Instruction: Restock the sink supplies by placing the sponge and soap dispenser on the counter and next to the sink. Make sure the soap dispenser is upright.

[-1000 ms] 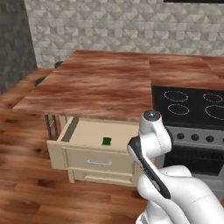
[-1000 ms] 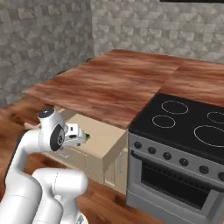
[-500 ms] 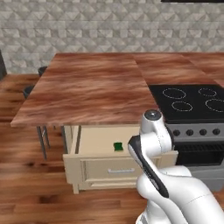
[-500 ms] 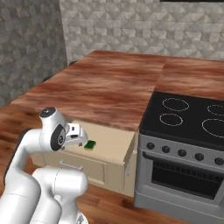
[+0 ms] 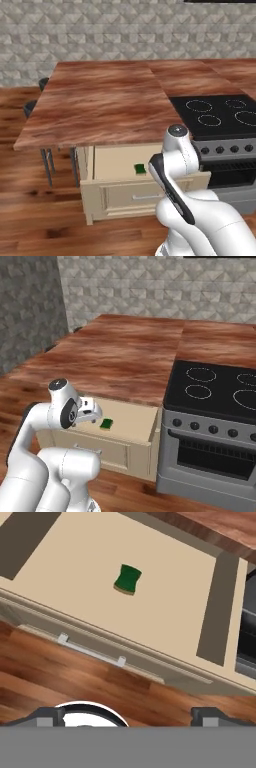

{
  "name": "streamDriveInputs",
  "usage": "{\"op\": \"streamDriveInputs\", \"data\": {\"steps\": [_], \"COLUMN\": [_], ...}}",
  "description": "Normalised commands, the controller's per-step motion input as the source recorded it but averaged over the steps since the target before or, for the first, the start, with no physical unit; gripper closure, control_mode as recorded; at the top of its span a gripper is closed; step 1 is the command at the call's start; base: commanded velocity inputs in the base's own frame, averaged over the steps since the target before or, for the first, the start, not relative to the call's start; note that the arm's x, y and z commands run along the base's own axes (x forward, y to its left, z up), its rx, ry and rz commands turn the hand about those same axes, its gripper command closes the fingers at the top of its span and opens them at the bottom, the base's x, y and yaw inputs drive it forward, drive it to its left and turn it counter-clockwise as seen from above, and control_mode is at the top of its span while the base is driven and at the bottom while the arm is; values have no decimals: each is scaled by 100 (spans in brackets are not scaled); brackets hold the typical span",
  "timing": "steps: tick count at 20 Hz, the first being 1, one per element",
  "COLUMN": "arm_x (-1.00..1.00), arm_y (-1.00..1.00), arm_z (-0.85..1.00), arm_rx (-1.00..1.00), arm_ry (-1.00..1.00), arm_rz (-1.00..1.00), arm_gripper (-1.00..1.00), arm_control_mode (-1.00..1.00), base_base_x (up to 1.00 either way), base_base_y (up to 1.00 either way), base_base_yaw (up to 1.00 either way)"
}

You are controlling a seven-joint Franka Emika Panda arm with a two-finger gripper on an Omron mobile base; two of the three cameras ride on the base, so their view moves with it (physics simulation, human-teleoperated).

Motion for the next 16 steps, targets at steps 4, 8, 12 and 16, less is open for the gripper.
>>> {"op": "streamDriveInputs", "data": {"steps": [4,8,12,16], "arm_x": [0,0,0,0], "arm_y": [0,0,0,0], "arm_z": [0,0,0,0], "arm_rx": [0,0,0,0], "arm_ry": [0,0,0,0], "arm_rz": [0,0,0,0], "arm_gripper": [-100,-100,-100,-100], "arm_control_mode": [100,100,100,100], "base_base_x": [46,32,51,45], "base_base_y": [30,0,15,20], "base_base_yaw": [-10,-10,-13,-13]}}
